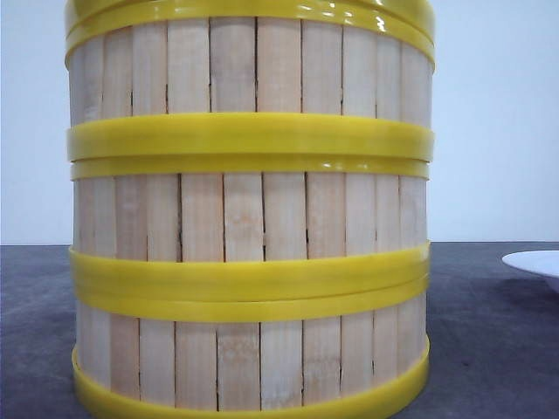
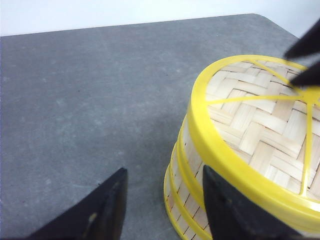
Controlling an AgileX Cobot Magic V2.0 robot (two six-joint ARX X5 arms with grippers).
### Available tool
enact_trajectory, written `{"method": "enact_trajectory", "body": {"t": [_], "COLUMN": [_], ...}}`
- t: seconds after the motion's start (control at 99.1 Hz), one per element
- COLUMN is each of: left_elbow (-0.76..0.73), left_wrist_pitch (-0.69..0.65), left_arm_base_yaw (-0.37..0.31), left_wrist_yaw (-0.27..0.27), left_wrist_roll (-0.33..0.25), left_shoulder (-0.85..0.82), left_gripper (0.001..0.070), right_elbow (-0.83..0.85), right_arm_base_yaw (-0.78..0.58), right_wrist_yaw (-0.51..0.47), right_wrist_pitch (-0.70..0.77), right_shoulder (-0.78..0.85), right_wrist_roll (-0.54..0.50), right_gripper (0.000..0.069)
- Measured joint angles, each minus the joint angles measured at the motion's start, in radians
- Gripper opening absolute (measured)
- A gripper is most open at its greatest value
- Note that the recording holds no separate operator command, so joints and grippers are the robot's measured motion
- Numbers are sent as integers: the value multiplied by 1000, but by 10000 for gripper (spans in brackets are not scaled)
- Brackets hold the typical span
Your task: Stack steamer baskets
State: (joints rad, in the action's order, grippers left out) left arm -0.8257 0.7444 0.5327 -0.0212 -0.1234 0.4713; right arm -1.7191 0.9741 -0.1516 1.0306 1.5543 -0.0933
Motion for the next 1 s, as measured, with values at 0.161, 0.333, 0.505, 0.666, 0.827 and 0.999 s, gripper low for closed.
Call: {"method": "enact_trajectory", "body": {"t": [0.161, 0.333, 0.505, 0.666, 0.827, 0.999], "left_elbow": [0, 0, 0, 0, 0, 12], "left_wrist_pitch": [0, 0, 0, 0, 0, 17], "left_arm_base_yaw": [0, 0, 0, 0, 0, 0], "left_wrist_yaw": [0, 0, 0, 0, 0, 0], "left_wrist_roll": [0, 0, 0, 0, 0, 0], "left_shoulder": [0, 0, 0, 0, -18, -63], "left_gripper": [280, 280, 280, 280, 280, 280], "right_elbow": [0, 0, 0, 8, 145, 426], "right_arm_base_yaw": [0, 0, 0, 0, 0, 0], "right_wrist_yaw": [-118, -269, -388, -489, -534, -552], "right_wrist_pitch": [-52, -50, -39, 28, 37, 1], "right_shoulder": [-135, -286, -397, -467, -555, -691], "right_wrist_roll": [8, 11, 8, 0, -42, -137], "right_gripper": [290, 290, 290, 290, 290, 290]}}
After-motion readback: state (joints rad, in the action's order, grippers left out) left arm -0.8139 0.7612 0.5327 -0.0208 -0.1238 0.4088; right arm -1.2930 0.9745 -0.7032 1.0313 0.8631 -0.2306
